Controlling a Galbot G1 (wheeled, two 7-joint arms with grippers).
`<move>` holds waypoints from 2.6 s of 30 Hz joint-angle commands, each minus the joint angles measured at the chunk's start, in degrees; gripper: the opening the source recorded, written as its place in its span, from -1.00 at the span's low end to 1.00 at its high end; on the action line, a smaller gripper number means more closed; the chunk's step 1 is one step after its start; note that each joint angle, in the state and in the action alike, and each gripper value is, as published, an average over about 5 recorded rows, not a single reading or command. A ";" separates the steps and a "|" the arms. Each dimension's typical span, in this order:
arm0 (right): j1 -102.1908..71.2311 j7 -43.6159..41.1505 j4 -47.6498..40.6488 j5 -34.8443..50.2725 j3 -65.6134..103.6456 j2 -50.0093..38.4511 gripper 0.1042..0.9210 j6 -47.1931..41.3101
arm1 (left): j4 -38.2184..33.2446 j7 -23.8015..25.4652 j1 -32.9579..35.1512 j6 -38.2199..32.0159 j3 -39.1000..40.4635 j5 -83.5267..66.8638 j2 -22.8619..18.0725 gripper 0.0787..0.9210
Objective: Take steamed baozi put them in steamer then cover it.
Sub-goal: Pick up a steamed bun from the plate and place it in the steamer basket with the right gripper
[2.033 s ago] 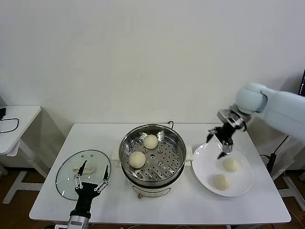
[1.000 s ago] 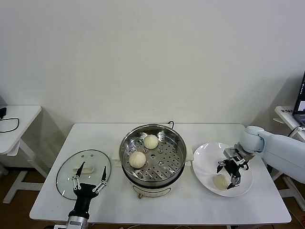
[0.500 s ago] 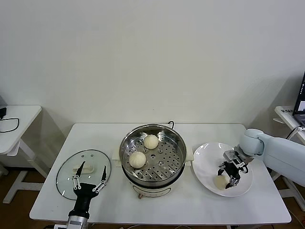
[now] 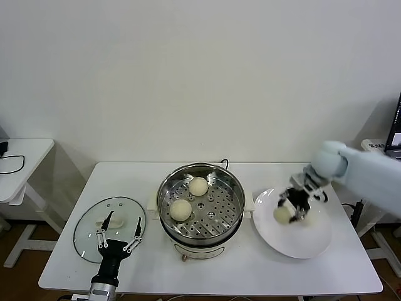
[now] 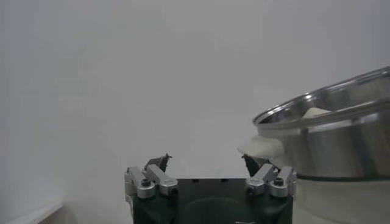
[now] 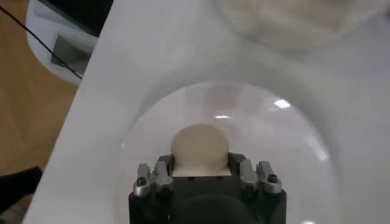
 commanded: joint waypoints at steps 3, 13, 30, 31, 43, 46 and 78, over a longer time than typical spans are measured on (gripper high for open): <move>21.86 -2.48 2.48 7.37 -4.86 16.56 0.33 15.96 | -0.33 -0.04 0.11 -0.04 0.09 -0.09 0.20 0.77; 17.40 -0.71 8.58 0.50 -3.48 25.65 0.32 23.23 | -0.59 -0.14 0.28 -0.07 0.08 -0.25 0.47 0.77; 4.18 -1.49 10.28 -16.98 0.21 27.97 0.33 33.04 | -0.67 -0.26 0.39 -0.29 -0.41 -0.42 0.28 0.77; 3.95 -1.58 10.19 -17.26 0.32 28.10 0.33 33.38 | -0.63 -0.26 0.40 -0.34 -0.47 -0.43 0.28 0.77; 2.49 -2.83 10.14 -18.44 0.45 28.91 0.34 35.08 | -0.14 -0.30 0.17 -0.57 -0.43 -0.46 0.07 0.77; 2.08 -3.14 10.19 -18.70 0.53 28.90 0.34 35.43 | -0.03 -0.31 0.18 -0.69 -0.45 -0.46 0.08 0.77; 6.44 -3.05 2.02 -4.37 12.88 11.37 0.76 12.85 | 0.64 -0.32 -0.64 -0.57 -0.23 -0.46 0.12 0.77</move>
